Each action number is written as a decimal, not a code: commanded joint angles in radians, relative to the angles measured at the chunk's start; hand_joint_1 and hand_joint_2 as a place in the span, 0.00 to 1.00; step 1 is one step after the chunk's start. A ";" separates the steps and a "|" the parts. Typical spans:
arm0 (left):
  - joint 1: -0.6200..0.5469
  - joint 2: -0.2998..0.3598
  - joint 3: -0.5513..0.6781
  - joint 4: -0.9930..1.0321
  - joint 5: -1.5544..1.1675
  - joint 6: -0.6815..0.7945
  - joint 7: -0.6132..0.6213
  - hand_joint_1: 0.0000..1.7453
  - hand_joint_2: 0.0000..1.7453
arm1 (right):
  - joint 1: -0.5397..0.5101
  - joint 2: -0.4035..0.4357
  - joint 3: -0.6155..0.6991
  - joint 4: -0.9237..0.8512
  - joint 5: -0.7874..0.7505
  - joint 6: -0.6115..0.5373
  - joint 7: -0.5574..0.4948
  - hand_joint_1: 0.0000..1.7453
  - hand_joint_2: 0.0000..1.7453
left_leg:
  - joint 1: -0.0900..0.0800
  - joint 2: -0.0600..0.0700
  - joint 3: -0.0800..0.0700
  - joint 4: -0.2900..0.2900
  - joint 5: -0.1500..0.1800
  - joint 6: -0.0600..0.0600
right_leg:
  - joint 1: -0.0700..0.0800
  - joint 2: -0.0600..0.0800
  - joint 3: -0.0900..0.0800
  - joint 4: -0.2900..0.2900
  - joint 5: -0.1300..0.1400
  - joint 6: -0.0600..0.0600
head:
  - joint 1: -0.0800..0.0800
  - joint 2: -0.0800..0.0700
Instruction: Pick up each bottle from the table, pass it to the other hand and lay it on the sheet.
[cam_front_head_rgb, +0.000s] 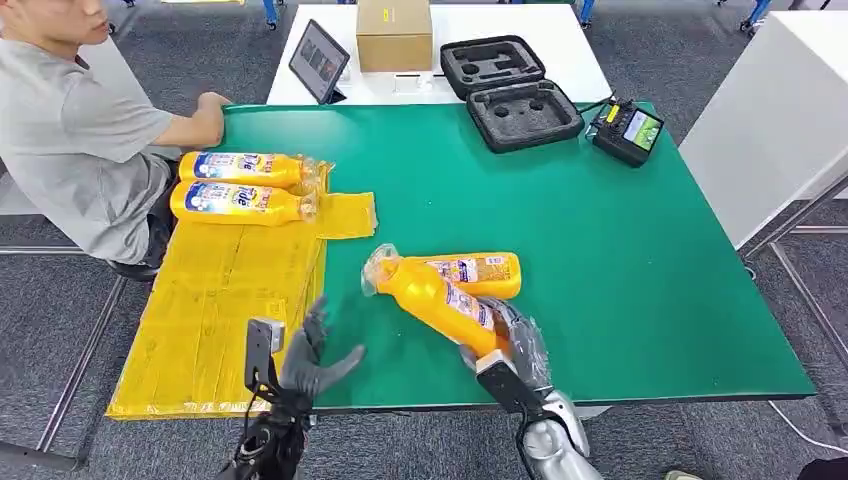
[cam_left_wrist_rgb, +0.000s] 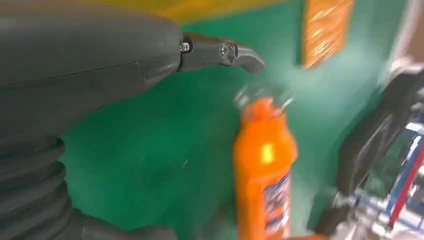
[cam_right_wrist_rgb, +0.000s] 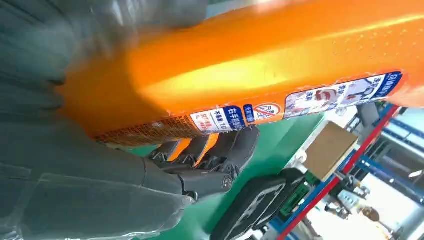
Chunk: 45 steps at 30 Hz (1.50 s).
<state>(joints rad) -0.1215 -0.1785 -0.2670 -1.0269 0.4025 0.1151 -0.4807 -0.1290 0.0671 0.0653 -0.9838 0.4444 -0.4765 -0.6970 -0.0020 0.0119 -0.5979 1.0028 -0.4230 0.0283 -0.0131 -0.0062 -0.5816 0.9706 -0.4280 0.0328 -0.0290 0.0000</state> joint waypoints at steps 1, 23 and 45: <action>0.035 -0.004 0.028 -0.039 0.126 -0.086 -0.021 0.00 1.00 | 0.009 -0.030 0.050 -0.018 -0.029 -0.037 -0.001 1.00 1.00 | 0.000 0.000 0.001 0.000 -0.001 -0.001 | 0.000 0.001 0.001 0.000 -0.001 -0.001 | -0.001 0.000; 0.060 0.010 -0.058 -0.169 0.243 -0.352 -0.004 0.00 1.00 | 0.011 -0.025 0.109 -0.023 -0.036 -0.029 -0.001 1.00 1.00 | 0.001 -0.001 0.000 0.000 -0.001 -0.001 | 0.001 0.001 0.000 0.000 -0.001 -0.001 | -0.001 0.000; -0.121 -0.058 -0.192 0.184 0.013 -0.142 -0.055 0.00 1.00 | -0.025 -0.007 0.245 -0.024 -0.058 -0.026 -0.001 1.00 1.00 | 0.000 -0.004 0.000 0.000 0.000 -0.001 | 0.000 -0.001 0.000 0.000 0.000 -0.001 | 0.000 0.000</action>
<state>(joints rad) -0.1465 -0.2201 -0.4193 -1.0402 0.4230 -0.0724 -0.5390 -0.1073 0.0587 0.2133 -1.0311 0.4143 -0.4978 -0.6981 -0.0020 0.0089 -0.5997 1.0028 -0.4229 0.0283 -0.0130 -0.0075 -0.5830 0.9706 -0.4281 0.0330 -0.0294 0.0000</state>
